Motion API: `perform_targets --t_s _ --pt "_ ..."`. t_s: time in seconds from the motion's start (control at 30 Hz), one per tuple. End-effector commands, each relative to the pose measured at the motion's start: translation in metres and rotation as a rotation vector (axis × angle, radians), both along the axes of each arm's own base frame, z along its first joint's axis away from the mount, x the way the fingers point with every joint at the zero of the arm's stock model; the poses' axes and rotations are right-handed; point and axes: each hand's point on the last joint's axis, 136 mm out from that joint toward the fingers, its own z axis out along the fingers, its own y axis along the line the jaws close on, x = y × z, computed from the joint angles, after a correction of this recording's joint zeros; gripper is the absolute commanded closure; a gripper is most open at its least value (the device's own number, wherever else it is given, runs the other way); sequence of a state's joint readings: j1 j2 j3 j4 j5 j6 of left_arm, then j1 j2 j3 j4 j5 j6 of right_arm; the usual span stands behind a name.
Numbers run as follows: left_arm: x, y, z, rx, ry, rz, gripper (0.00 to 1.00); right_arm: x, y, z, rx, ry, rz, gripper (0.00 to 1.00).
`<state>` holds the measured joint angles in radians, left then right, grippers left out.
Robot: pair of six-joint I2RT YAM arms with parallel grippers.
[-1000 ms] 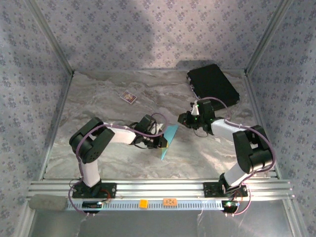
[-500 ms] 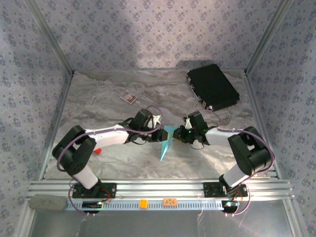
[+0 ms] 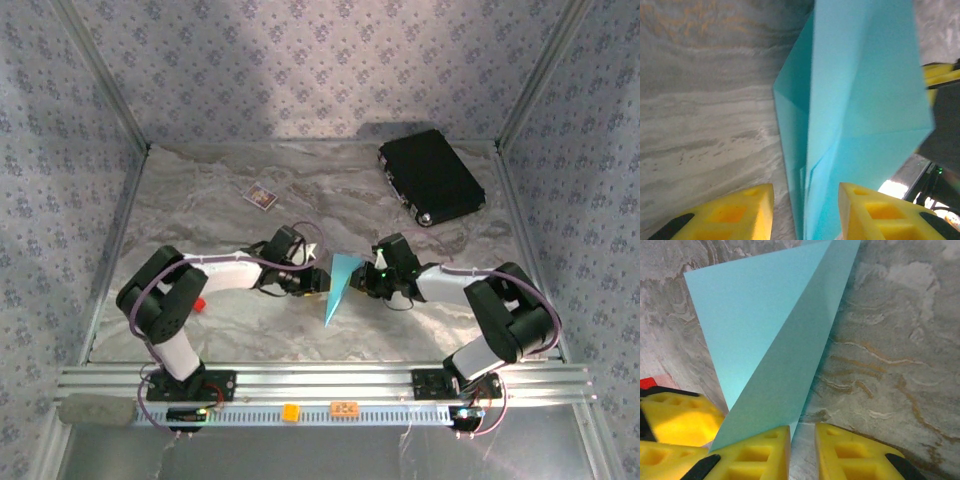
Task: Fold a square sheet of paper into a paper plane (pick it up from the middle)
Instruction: Pick up the paper plane from the center of the table.
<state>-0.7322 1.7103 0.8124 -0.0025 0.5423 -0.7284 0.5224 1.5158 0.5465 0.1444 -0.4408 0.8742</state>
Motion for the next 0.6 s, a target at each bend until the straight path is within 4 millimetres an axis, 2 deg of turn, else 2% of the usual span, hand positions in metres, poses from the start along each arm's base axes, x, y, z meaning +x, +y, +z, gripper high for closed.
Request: perform_targets --t_s 0.0,0.23,0.43,0.57 --pt "-0.009 -0.01 -0.002 -0.008 0.03 -0.06 0.62 -0.007 0.0 0.001 0.001 0.017 -0.003 0.78" --pt "-0.018 -0.023 -0.01 -0.006 0.058 -0.109 0.69 -0.017 0.003 -0.002 0.033 0.041 0.007 0.78" --pt "-0.016 -0.03 -0.004 -0.024 0.047 -0.121 0.79 -0.025 0.003 -0.005 0.038 0.06 0.015 0.78" --pt "-0.016 -0.034 -0.004 -0.034 0.048 -0.134 0.78 -0.028 0.002 -0.007 0.037 0.07 0.016 0.78"
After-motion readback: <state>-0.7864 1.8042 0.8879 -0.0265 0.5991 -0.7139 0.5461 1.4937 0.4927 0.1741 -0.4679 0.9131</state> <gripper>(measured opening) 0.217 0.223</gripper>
